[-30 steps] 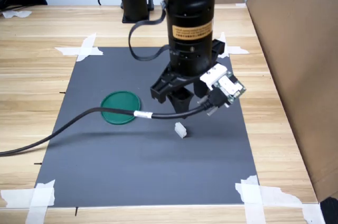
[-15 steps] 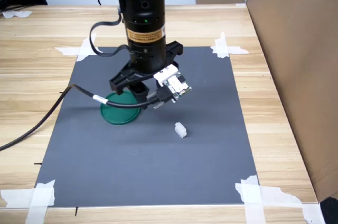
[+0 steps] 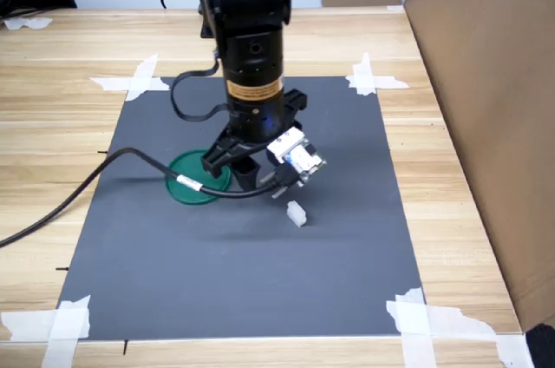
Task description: Grasp a white terminal and put it in the green lid.
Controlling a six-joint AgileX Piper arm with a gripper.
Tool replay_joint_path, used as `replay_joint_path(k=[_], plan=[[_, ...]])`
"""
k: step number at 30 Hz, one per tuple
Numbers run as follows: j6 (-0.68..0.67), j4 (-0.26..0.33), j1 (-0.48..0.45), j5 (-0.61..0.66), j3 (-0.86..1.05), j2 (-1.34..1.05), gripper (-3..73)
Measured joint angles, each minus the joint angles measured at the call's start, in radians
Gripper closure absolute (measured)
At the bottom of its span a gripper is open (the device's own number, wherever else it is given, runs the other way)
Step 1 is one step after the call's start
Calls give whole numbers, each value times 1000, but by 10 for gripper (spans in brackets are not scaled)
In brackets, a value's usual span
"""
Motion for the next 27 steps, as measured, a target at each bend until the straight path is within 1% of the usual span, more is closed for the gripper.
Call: replay_joint_path(k=[3, 7, 14, 17, 20, 22, 24, 26, 27], plan=[[22, -1, 36, 53, -67, 0, 149], [60, 1, 49, 100, -136, 0, 149], [108, 0, 49, 102, -209, 19, 149], [128, 10, 49, 106, -223, 35, 149], [105, 17, 49, 106, -223, 35, 149], [20, 18, 49, 108, -223, 35, 149], [-24, 18, 49, 112, -224, 40, 149], [-24, 28, 49, 117, -224, 53, 149], [-2, 37, 49, 117, -224, 62, 149]])
